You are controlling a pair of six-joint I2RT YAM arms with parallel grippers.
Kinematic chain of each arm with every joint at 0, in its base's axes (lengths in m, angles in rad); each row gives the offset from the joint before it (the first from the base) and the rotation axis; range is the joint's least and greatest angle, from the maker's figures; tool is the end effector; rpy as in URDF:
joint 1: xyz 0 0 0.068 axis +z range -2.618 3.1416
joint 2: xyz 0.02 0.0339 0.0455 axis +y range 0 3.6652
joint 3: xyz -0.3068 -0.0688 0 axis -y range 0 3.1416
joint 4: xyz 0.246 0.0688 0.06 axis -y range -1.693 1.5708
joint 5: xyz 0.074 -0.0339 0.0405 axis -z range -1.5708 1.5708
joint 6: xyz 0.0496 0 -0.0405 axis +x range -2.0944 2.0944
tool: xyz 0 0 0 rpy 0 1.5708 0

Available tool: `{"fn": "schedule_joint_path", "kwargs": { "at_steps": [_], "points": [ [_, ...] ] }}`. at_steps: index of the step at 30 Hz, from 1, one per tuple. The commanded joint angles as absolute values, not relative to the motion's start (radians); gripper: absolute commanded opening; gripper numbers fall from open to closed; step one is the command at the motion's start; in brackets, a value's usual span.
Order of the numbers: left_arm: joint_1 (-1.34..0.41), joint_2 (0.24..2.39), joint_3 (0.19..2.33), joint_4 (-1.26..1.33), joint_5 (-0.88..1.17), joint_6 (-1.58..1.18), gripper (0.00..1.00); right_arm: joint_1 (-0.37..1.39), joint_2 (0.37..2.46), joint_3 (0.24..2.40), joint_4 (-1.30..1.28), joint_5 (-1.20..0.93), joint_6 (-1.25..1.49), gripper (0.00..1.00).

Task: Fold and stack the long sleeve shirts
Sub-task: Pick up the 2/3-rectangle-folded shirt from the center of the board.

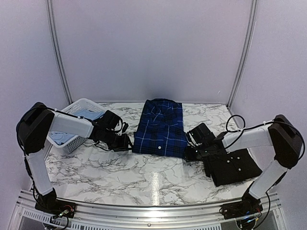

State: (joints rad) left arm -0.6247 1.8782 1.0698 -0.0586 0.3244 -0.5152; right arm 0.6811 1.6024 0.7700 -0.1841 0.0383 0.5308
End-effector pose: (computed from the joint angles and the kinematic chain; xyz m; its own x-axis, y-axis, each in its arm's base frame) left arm 0.3188 -0.2494 0.1772 -0.8937 0.0686 -0.4434 0.3233 0.7838 -0.5303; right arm 0.2379 0.1904 0.1735 -0.8803 -0.0623 -0.4704 -0.1947 0.9515 0.2384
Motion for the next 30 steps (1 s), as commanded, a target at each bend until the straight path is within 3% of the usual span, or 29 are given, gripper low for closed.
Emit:
{"fn": "schedule_joint_path", "kwargs": {
  "at_steps": [1, 21, 30],
  "points": [
    [-0.647, 1.903, 1.083, -0.113, 0.324, -0.463, 0.35, 0.741, 1.580, 0.773, -0.179, 0.060, 0.501, 0.42],
    [-0.712, 1.931, 1.120, -0.158, 0.133, -0.346, 0.35, 0.778, 1.665, 0.769, -0.149, 0.207, 0.451, 0.43],
    [-0.747, 1.956, 1.162, -0.164, 0.083, -0.310, 0.31, 0.779, 1.682, 0.795, -0.124, 0.212, 0.413, 0.33]
  ]
}}
